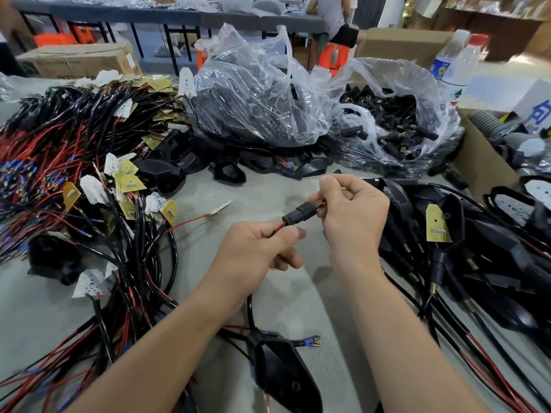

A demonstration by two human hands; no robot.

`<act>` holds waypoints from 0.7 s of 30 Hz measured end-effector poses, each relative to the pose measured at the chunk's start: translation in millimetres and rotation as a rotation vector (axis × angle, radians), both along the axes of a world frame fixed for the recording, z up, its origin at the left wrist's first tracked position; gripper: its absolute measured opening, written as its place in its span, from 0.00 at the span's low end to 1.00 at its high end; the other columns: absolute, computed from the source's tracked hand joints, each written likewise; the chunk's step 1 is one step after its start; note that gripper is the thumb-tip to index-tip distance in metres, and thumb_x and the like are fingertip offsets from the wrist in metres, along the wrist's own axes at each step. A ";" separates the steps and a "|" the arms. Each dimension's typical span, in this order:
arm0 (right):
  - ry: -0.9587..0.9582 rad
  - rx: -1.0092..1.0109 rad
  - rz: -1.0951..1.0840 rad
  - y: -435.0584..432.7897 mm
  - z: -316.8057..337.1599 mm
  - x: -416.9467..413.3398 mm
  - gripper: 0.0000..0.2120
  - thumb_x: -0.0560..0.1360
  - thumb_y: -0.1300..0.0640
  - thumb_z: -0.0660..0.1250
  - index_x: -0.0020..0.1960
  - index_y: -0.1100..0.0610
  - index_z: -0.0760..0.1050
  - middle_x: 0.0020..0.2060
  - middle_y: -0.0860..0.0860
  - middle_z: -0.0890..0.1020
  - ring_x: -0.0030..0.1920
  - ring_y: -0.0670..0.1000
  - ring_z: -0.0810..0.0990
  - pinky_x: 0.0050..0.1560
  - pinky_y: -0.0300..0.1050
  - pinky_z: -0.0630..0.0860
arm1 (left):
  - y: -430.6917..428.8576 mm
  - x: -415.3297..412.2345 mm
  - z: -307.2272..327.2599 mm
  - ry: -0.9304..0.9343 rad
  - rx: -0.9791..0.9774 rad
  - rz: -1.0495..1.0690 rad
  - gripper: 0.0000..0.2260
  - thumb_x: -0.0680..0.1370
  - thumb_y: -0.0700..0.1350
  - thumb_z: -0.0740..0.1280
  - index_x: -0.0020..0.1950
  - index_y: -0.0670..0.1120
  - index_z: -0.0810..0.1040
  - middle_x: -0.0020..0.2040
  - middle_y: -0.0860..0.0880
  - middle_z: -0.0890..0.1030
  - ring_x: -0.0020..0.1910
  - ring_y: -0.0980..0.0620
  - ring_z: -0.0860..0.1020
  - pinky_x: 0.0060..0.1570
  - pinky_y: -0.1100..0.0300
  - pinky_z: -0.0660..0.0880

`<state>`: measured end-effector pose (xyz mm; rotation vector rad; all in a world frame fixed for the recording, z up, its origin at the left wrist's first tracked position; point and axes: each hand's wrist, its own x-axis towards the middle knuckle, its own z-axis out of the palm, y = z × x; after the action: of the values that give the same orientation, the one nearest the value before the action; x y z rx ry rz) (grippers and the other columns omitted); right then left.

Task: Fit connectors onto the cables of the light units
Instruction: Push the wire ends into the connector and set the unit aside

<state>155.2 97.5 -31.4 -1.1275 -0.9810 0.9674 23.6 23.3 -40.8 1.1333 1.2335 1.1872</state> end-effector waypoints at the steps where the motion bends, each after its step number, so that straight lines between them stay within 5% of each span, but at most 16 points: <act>1: 0.003 -0.010 0.003 0.5 -0.7 1.2 0.08 0.76 0.58 0.70 0.38 0.54 0.82 0.31 0.55 0.85 0.25 0.47 0.75 0.29 0.39 0.72 | 0.1 0.3 1.0 0.003 0.025 0.015 0.06 0.80 0.42 0.70 0.47 0.48 0.87 0.34 0.44 0.84 0.33 0.55 0.80 0.35 0.65 0.76; 7: -0.052 -0.034 0.061 -4.6 -2.9 6.3 0.08 0.75 0.57 0.70 0.38 0.49 0.83 0.30 0.54 0.85 0.25 0.46 0.76 0.28 0.41 0.73 | 1.1 1.7 2.9 0.053 0.063 0.107 0.06 0.73 0.54 0.71 0.45 0.63 0.87 0.40 0.48 0.87 0.34 0.54 0.83 0.32 0.66 0.74; 11: 0.009 -0.032 0.140 -4.0 3.9 8.2 0.09 0.77 0.60 0.70 0.38 0.54 0.83 0.31 0.56 0.84 0.24 0.47 0.74 0.24 0.40 0.71 | 4.6 -2.4 -1.8 0.118 0.043 0.143 0.06 0.72 0.55 0.70 0.43 0.60 0.87 0.40 0.51 0.87 0.36 0.56 0.83 0.35 0.65 0.75; 16: 0.240 -0.147 0.100 2.9 9.8 15.9 0.05 0.79 0.64 0.68 0.44 0.63 0.79 0.30 0.56 0.83 0.24 0.46 0.74 0.26 0.37 0.73 | 5.0 -2.4 -4.7 0.204 0.028 0.142 0.11 0.65 0.61 0.73 0.42 0.59 0.88 0.40 0.45 0.87 0.46 0.40 0.84 0.56 0.42 0.80; 21: 0.353 -0.163 0.228 1.0 11.4 12.6 0.04 0.80 0.64 0.68 0.46 0.62 0.79 0.31 0.55 0.83 0.26 0.45 0.78 0.30 0.36 0.77 | 3.0 -2.4 -0.3 0.034 -0.041 0.028 0.04 0.72 0.50 0.74 0.43 0.52 0.88 0.41 0.45 0.87 0.37 0.53 0.83 0.40 0.63 0.79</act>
<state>167.7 98.4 -20.0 -0.9459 -0.7617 1.3991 21.2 26.2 -41.1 1.1133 1.2977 1.1620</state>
